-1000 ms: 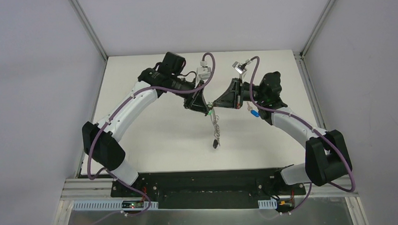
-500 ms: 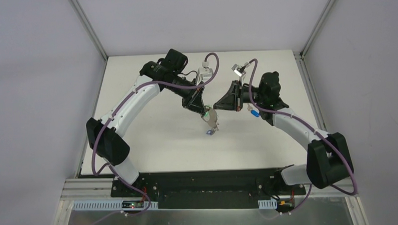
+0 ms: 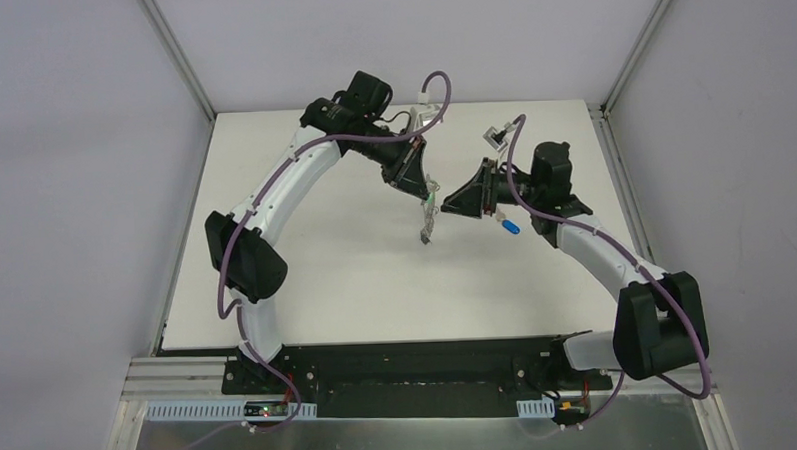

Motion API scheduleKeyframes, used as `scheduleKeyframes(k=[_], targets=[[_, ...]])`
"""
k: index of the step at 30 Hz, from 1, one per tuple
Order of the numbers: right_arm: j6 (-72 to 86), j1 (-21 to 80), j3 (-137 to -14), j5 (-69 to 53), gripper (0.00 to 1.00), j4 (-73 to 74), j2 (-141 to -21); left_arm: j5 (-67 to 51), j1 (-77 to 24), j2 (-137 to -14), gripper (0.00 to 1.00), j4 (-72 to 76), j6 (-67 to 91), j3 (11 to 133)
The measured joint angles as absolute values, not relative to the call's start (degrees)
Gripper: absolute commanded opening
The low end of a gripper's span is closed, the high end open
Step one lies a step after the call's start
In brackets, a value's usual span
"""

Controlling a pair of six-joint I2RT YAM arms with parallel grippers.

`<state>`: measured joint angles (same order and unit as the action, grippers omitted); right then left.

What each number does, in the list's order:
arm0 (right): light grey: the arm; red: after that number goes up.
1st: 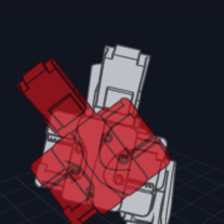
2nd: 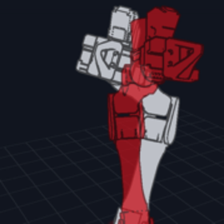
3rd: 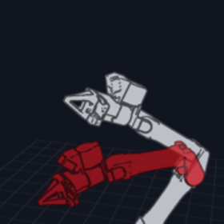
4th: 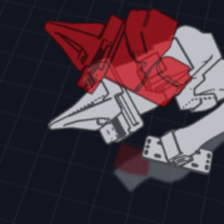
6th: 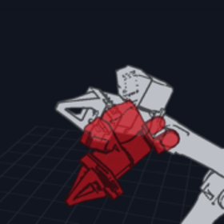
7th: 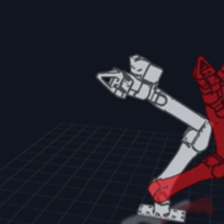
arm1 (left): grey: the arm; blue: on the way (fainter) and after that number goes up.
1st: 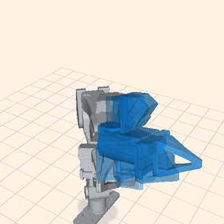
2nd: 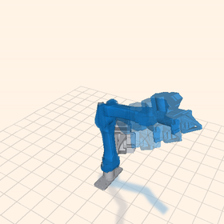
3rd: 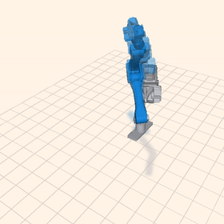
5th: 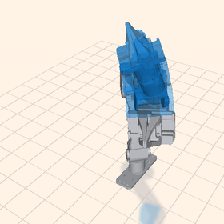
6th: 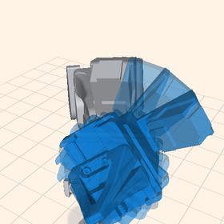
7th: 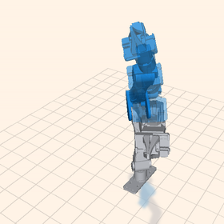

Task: Put the keys on the keyring
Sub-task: Place the keyring at the center of the board.

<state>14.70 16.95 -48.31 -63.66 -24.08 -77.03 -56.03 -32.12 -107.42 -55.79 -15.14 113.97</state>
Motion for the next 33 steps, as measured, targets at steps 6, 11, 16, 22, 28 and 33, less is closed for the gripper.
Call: scheduleKeyframes(k=[6, 11, 16, 22, 28, 33], targets=[[13.6, 10.8, -48.6, -63.0, 0.55, -20.4, -75.2, -53.6, -30.9, -112.9, 0.00, -49.5, -8.4, 119.9], [11.1, 7.1, -48.6, -63.0, 0.59, -16.6, -73.6, -50.4, -29.3, -113.4, 0.00, -45.3, -6.8, 112.9], [6.9, 5.3, -48.6, -62.5, 0.62, -11.6, -72.8, -47.0, -28.4, -113.4, 0.00, -43.9, -7.6, 99.1], [0.8, 3.6, -48.6, -60.0, 0.67, -5.5, -72.5, -43.7, -28.4, -113.4, 0.00, -47.2, -11.2, 90.9], [-6.0, 2.7, -48.5, -56.5, 0.71, 1.6, -70.6, -40.7, -28.4, -113.4, 0.00, -49.0, -13.4, 86.4], [-9.4, 2.0, -48.5, -54.5, 0.74, 4.9, -69.5, -38.3, -28.4, -113.5, 0.02, -50.9, -13.7, 85.4]])
